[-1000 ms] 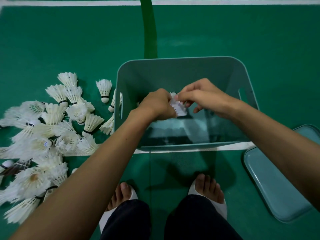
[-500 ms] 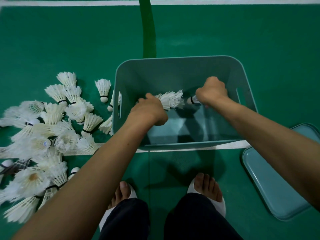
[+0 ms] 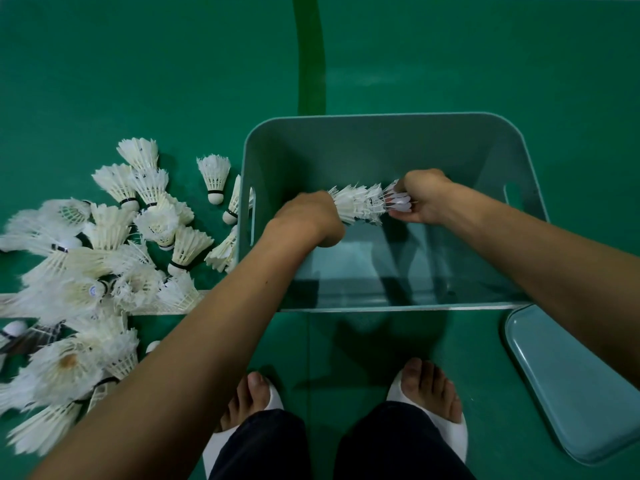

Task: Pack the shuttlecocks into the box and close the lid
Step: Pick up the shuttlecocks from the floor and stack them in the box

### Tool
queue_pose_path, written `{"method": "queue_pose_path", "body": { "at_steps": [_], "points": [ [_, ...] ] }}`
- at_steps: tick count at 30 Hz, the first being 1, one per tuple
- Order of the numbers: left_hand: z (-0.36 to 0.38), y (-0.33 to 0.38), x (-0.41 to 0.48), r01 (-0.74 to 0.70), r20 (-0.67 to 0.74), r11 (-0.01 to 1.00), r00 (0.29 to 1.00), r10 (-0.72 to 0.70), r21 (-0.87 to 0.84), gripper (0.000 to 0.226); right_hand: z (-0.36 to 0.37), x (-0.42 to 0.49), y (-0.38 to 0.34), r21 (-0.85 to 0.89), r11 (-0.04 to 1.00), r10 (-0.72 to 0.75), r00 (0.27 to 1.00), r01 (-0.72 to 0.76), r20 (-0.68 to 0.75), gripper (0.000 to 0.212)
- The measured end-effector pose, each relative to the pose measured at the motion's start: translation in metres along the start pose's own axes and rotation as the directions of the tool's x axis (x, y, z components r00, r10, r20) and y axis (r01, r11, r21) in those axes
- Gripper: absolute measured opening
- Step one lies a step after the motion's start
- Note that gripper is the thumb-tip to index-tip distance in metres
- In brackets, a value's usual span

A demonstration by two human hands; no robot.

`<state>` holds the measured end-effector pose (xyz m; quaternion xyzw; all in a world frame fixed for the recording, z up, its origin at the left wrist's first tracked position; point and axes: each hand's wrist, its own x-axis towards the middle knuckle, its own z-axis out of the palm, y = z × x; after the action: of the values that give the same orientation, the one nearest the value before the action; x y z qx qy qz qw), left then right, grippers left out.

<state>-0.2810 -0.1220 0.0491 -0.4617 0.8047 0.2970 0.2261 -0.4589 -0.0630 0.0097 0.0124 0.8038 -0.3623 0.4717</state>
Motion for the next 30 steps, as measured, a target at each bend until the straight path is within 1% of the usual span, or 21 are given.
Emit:
{"method": "queue_pose_path", "body": {
  "at_steps": [4, 7, 9, 11, 13, 14, 16, 18, 19, 22, 24, 26, 30],
  "points": [
    [0.002, -0.002, -0.002, -0.013, -0.009, 1.0, 1.0, 0.013, -0.02, 0.041, -0.004, -0.001, 0.005, 0.1, 0.993, 0.066, 0.997, -0.06, -0.051, 0.015],
    [0.003, -0.001, -0.007, -0.004, -0.005, 0.999, 1.0, 0.004, -0.044, 0.042, -0.003, -0.007, 0.004, 0.131, 0.991, 0.045, 0.992, -0.03, -0.116, 0.014],
    [0.004, -0.001, -0.01, 0.001, 0.0, 0.998, 1.0, -0.001, -0.056, 0.047, -0.001, -0.011, 0.002, 0.128, 0.992, 0.022, 0.991, -0.005, -0.131, 0.015],
    [0.004, -0.002, -0.011, 0.016, 0.009, 0.998, 1.0, -0.016, -0.06, 0.054, 0.002, -0.013, 0.001, 0.11, 0.994, 0.013, 0.995, -0.002, -0.102, 0.017],
    [0.004, -0.003, -0.01, 0.02, 0.019, 0.998, 1.0, -0.019, -0.062, 0.057, 0.003, -0.012, 0.001, 0.053, 0.998, 0.023, 0.999, -0.021, -0.046, 0.016],
    [0.004, -0.004, -0.009, 0.017, 0.022, 0.998, 1.0, -0.016, -0.064, 0.058, 0.003, -0.01, 0.001, 0.041, 0.999, 0.03, 0.999, -0.028, -0.045, 0.015],
    [0.004, -0.006, -0.006, 0.004, 0.017, 0.998, 1.0, -0.003, -0.062, 0.057, 0.002, -0.006, -0.001, 0.054, 0.999, 0.013, 0.992, -0.006, -0.128, 0.014],
    [0.004, -0.007, -0.002, -0.004, 0.003, 0.999, 1.0, 0.004, -0.051, 0.054, -0.001, 0.0, -0.002, 0.113, 0.994, 0.018, 0.973, 0.008, -0.23, 0.014],
    [0.005, -0.007, -0.001, -0.007, 0.002, 0.999, 1.0, 0.007, -0.049, 0.053, -0.002, 0.002, -0.001, 0.121, 0.993, 0.037, 0.975, -0.01, -0.217, 0.016],
    [0.005, -0.004, 0.002, -0.003, -0.002, 0.999, 1.0, 0.003, -0.036, 0.05, 0.003, 0.002, 0.006, 0.044, 0.996, 0.083, 0.996, -0.082, -0.031, 0.019],
    [0.005, -0.003, 0.004, -0.001, -0.003, 0.999, 1.0, 0.001, -0.032, 0.047, 0.007, 0.004, 0.01, 0.015, 0.995, 0.095, 0.995, -0.096, 0.026, 0.019],
    [0.003, -0.003, 0.004, -0.005, -0.002, 1.0, 1.0, 0.005, -0.022, 0.046, 0.009, 0.003, 0.01, 0.016, 0.996, 0.086, 0.996, -0.086, -0.01, 0.017],
    [0.001, -0.004, 0.0, -0.015, -0.002, 1.0, 1.0, 0.015, -0.018, 0.05, 0.006, -0.004, 0.009, -0.031, 0.999, 0.014, 0.988, -0.019, -0.151, 0.018]
  ]
}}
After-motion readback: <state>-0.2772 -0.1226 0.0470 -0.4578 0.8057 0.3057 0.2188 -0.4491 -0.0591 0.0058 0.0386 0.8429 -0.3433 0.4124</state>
